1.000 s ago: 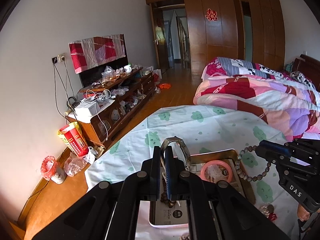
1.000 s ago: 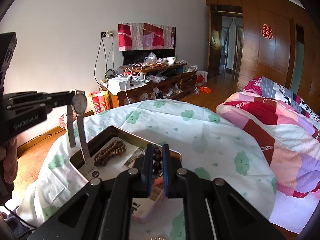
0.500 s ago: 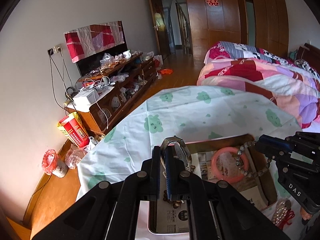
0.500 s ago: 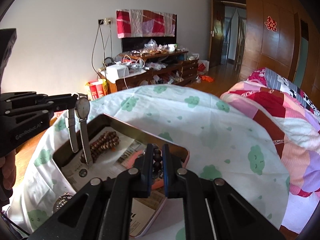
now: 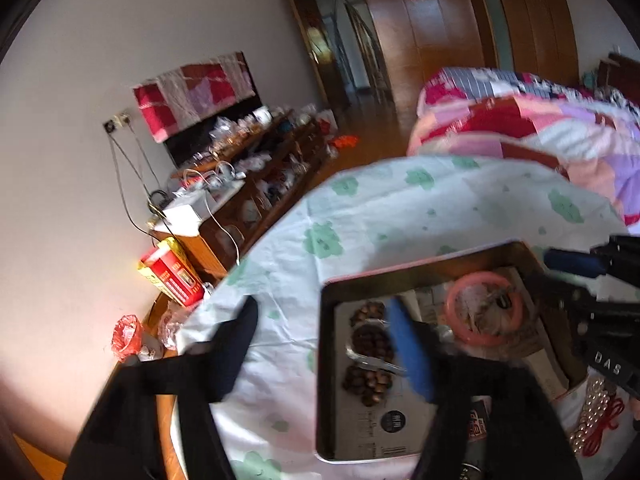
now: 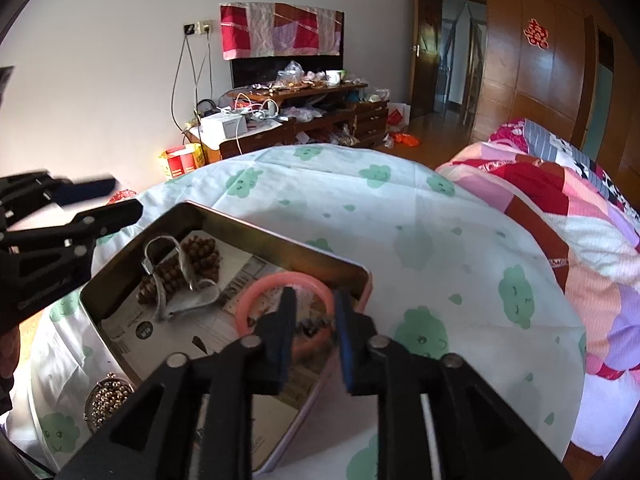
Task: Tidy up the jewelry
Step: 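Open the left tool to drop the watch into the tin while the right tool releases the bracelet, then withdraw both tools from the tin back toward the remaining jewelry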
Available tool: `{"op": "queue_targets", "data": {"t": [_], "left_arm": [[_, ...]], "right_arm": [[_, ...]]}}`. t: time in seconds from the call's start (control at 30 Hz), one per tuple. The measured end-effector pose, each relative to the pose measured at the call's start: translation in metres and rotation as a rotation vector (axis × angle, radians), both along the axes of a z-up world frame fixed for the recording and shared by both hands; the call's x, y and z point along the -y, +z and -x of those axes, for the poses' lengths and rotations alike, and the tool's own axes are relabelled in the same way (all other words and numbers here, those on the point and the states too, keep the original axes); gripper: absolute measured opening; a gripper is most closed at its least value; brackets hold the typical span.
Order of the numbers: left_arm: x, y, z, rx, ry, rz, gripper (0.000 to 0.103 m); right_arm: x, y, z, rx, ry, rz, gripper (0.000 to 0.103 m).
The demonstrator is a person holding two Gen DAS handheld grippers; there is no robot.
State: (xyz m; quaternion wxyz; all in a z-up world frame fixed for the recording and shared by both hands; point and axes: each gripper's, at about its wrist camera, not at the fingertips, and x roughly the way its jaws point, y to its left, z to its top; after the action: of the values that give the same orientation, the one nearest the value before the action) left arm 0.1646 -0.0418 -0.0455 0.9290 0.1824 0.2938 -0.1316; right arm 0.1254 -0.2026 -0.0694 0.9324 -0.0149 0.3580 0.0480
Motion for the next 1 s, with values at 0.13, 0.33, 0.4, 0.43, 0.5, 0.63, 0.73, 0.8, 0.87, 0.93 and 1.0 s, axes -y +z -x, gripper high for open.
{"op": "queue_targets", "data": {"t": [0.13,0.33,0.4,0.43,0.5,0.63,0.73,0.8,0.87,0.93,1.0], "left_arm": [[-0.015,0.003,0.005,0.008,0.039,0.009,0.071],[-0.037,-0.004,0.023,-0.021,0.099,0.041,0.071],[-0.043,-0.008,0.03,-0.034,0.119,0.048,0.071],[-0.044,-0.01,0.034,-0.039,0.123,0.051,0.071],[-0.049,-0.014,0.042,-0.051,0.141,0.056,0.071],[-0.054,-0.022,0.056,-0.08,0.153,0.057,0.071],[-0.054,-0.029,0.065,-0.1,0.153,0.048,0.071],[-0.053,-0.033,0.07,-0.11,0.148,0.044,0.071],[-0.052,-0.035,0.074,-0.116,0.149,0.044,0.071],[-0.051,-0.038,0.078,-0.127,0.148,0.05,0.071],[-0.05,-0.041,0.081,-0.136,0.146,0.05,0.071]], "right_arm": [[0.004,0.0,0.011,0.007,-0.014,-0.016,0.036],[0.008,0.003,0.025,0.016,-0.03,-0.04,0.041],[0.008,0.004,0.029,0.018,-0.032,-0.04,0.043],[0.009,0.005,0.033,0.022,-0.032,-0.04,0.043],[0.011,0.006,0.039,0.026,-0.038,-0.046,0.044],[0.014,0.007,0.055,0.038,-0.056,-0.062,0.048],[0.017,0.006,0.066,0.038,-0.065,-0.077,0.049],[0.018,0.004,0.073,0.038,-0.071,-0.081,0.052],[0.018,0.002,0.08,0.036,-0.078,-0.083,0.054],[0.019,0.0,0.084,0.029,-0.078,-0.09,0.054],[0.02,-0.002,0.088,0.024,-0.082,-0.088,0.054]]}}
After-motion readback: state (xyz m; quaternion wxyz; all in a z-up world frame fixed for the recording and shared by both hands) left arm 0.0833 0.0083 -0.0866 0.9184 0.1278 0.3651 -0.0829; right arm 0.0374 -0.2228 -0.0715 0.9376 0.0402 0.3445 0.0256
